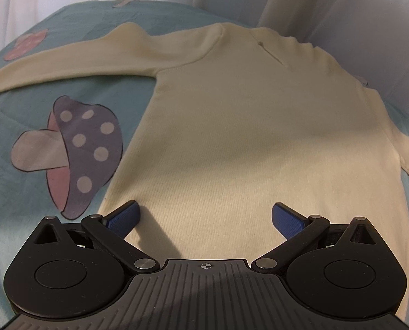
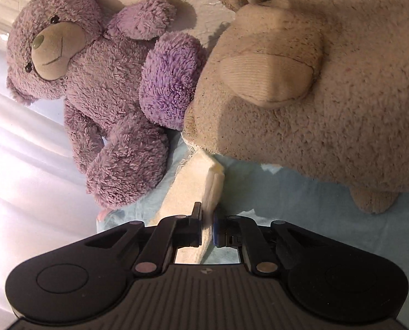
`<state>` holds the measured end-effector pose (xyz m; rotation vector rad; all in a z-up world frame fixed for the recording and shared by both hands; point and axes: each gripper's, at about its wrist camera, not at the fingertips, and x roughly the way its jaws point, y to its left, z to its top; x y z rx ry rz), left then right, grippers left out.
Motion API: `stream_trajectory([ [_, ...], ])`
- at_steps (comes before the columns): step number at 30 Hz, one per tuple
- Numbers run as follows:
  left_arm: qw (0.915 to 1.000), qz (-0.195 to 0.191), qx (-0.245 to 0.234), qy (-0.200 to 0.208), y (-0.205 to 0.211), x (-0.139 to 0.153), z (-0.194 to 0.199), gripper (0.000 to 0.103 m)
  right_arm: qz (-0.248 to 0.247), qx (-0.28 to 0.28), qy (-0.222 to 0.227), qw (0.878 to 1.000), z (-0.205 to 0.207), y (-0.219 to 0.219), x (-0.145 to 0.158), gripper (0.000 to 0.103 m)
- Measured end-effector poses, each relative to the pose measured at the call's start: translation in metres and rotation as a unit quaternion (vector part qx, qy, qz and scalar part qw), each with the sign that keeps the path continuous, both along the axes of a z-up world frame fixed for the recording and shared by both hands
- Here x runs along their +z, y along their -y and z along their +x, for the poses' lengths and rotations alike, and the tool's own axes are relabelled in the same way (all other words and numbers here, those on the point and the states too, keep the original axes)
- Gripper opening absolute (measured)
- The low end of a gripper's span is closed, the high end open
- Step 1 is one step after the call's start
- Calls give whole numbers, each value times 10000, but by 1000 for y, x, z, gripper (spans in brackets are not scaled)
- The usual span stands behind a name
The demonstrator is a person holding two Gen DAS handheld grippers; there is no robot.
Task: Fold small clothes
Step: 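Grasp a sweater sleeve cuff with the right gripper and lift it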
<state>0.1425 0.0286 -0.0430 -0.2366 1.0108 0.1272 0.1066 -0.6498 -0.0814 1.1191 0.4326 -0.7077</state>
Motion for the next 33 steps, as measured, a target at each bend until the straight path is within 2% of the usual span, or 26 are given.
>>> stream_trajectory([
  [2, 9999, -82, -93, -13, -5, 1, 3, 103, -716, 63, -502, 9962, 13, -20, 18, 6],
  [3, 9998, -114, -151, -66, -7, 2, 4, 103, -1065, 162, -487, 9930, 19, -36, 30, 6],
  [5, 9994, -236, -213, -119, -9, 7, 9, 103, -1446, 553, -124, 9879, 30, -72, 52, 6],
  [7, 9979, -448, -451, 78, -9, 18, 17, 103, -1647, 1511, 632, 9727, 49, -130, 80, 6],
  [9, 9943, -679, -706, 410, -6, 33, 28, 103, -1657, 2749, 1481, 9354, 68, -198, 102, 6],
  [11, 9881, -973, -952, 716, -2, 47, 41, 103, -1333, 3848, 2022, 8907, 84, -260, 108, 8],
  [12, 9841, -1169, -1075, 802, 0, 50, 49, 103, -1125, 4249, 2113, 8730, 90, -281, 107, 13],
  [13, 9787, -1404, -1206, 892, 2, 53, 58, 103, -857, 4674, 2162, 8529, 95, -306, 103, 23],
  [14, 9743, -1576, -1294, 956, 3, 52, 65, 103, -733, 4823, 2131, 8465, 95, -324, 97, 27],
  [15, 9695, -1766, -1391, 975, 6, 50, 76, 103, -719, 4866, 2045, 8463, 92, -336, 91, 30],
  [17, 9639, -2031, -1518, 817, 9, 39, 97, 103, -620, 4896, 1817, 8505, 86, -342, 78, 31],
  [20, 9595, -2355, -1446, 538, 7, 22, 121, 103, -359, 4812, 1434, 8641, 76, -325, 60, 31],
  [22, 9550, -2565, -1443, 379, 7, 12, 132, 102, -386, 4655, 1219, 8758, 68, -311, 55, 32],
  [26, 9577, -2492, -1437, 106, 11, -2, 147, 88, -312, 4294, 1094, 8959, 49, -287, 47, 33],
  [27, 9561, -2532, -1473, -19, 12, -6, 148, 83, -250, 4196, 1097, 9007, 45, -281, 43, 33],
  [28, 9559, -2535, -1479, -117, 13, -10, 150, 82, -215, 4152, 1098, 9028, 42, -279, 41, 34],
  [29, 9561, -2515, -1507, -50, 13, -10, 150, 80, -186, 4115, 1084, 9047, 41, -277, 38, 34],
  [31, 9575, -2392, -1610, -105, 16, -9, 153, 68, -159, 4103, 1062, 9056, 40, -277, 35, 34],
  [33, 9572, -2379, -1632, -235, 18, -12, 160, 33, -136, 4119, 1054, 9050, 43, -280, 33, 35],
])
